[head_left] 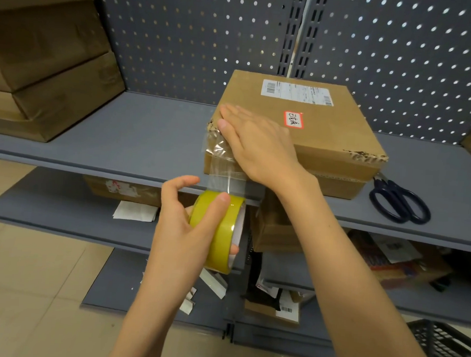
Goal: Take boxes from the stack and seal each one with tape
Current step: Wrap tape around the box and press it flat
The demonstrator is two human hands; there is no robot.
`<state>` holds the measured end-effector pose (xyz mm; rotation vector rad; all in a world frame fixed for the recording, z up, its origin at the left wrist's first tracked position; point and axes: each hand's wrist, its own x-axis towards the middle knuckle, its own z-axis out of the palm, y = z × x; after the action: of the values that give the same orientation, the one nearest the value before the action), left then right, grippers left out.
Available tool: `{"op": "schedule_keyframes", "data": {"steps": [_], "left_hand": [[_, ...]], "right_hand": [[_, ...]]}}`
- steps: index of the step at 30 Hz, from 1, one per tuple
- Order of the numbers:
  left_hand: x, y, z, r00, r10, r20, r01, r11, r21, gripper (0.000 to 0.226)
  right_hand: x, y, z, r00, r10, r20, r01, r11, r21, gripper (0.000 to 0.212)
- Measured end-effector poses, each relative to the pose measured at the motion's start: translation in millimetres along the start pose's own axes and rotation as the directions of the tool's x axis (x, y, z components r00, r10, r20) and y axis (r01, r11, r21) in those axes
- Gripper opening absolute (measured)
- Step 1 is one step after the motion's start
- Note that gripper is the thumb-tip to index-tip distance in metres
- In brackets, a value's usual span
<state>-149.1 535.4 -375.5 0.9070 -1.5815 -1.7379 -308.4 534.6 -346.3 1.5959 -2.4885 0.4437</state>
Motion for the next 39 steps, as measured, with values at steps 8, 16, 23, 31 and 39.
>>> {"op": "schedule_keyframes", "data": {"steps": [8, 16, 23, 31, 39], "left_hand": [[3, -7, -2, 0.997, 0.039, 0.070, -0.042, 0.998, 0.050, 0.035], [7, -9, -4, 0.991, 0.049, 0.126, -0.058, 0.996, 0.071, 0.038], [11, -9, -6, 0.988, 0.049, 0.145, -0.064, 0.993, 0.099, 0.036], [21, -7, -11, 0.978, 0.000, 0.208, -0.016, 0.997, 0.073, 0.030], [25, -11, -14, 0.974, 0.024, 0.226, -0.045, 0.995, 0.088, 0.031]], "right_hand": [[1, 0, 2, 1.000, 0.009, -0.009, -0.009, 1.000, 0.014, 0.042], [1, 1, 4, 1.000, 0.004, -0.030, -0.004, 1.000, -0.019, 0.044], [2, 1, 5, 0.999, -0.001, -0.033, 0.000, 1.000, -0.009, 0.046], [1, 2, 7, 0.999, -0.015, -0.043, 0.013, 0.999, -0.040, 0.047], [0, 1, 6, 0.997, -0.021, -0.068, 0.018, 0.999, -0.043, 0.044]]}}
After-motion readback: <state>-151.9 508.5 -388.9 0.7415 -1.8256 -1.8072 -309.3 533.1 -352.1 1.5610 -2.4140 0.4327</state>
